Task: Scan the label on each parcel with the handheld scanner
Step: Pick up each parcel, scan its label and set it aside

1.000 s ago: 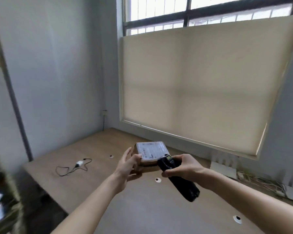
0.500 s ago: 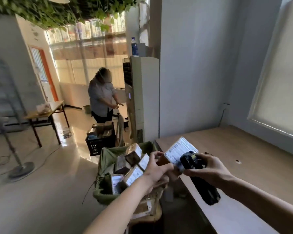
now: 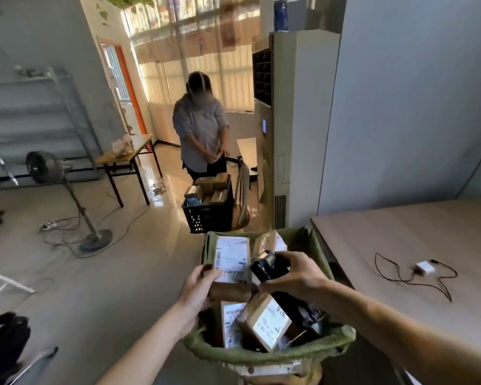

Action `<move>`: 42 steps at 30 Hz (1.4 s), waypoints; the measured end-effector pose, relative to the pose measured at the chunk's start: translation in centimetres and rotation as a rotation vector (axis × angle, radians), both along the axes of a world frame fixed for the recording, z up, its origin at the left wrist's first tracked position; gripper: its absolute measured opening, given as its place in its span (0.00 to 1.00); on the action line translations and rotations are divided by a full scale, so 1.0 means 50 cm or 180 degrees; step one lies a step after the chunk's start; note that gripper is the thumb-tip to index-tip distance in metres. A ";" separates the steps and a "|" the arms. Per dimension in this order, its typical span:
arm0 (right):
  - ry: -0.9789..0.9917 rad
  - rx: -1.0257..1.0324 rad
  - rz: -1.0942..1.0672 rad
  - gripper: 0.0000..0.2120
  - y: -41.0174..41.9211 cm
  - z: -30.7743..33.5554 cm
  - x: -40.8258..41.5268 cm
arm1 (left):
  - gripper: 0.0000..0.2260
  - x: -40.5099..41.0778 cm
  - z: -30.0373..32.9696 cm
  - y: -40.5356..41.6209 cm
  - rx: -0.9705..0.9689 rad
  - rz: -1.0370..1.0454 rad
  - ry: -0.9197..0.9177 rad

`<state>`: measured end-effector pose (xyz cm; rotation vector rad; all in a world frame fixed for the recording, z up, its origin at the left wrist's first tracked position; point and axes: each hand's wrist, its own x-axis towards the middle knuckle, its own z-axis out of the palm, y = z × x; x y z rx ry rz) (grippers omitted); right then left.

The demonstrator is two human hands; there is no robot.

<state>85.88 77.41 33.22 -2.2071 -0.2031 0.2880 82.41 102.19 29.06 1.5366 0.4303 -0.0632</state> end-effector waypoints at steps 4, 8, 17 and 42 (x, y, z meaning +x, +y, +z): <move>0.0113 -0.0145 0.0096 0.22 0.019 -0.064 0.135 | 0.16 0.092 -0.061 0.044 0.0237 0.0401 0.0184; 0.0210 -0.0349 0.0068 0.26 0.019 -0.119 0.229 | 0.18 0.166 -0.137 0.061 0.0208 0.0476 0.0478; 0.0478 -0.0664 -0.0296 0.30 0.016 -0.204 0.338 | 0.27 0.321 -0.269 0.073 0.0833 -0.0170 0.1009; 0.0404 -0.1019 -0.2035 0.44 -0.241 0.039 0.086 | 0.31 0.495 -0.009 -0.191 0.2576 -0.2651 -0.0979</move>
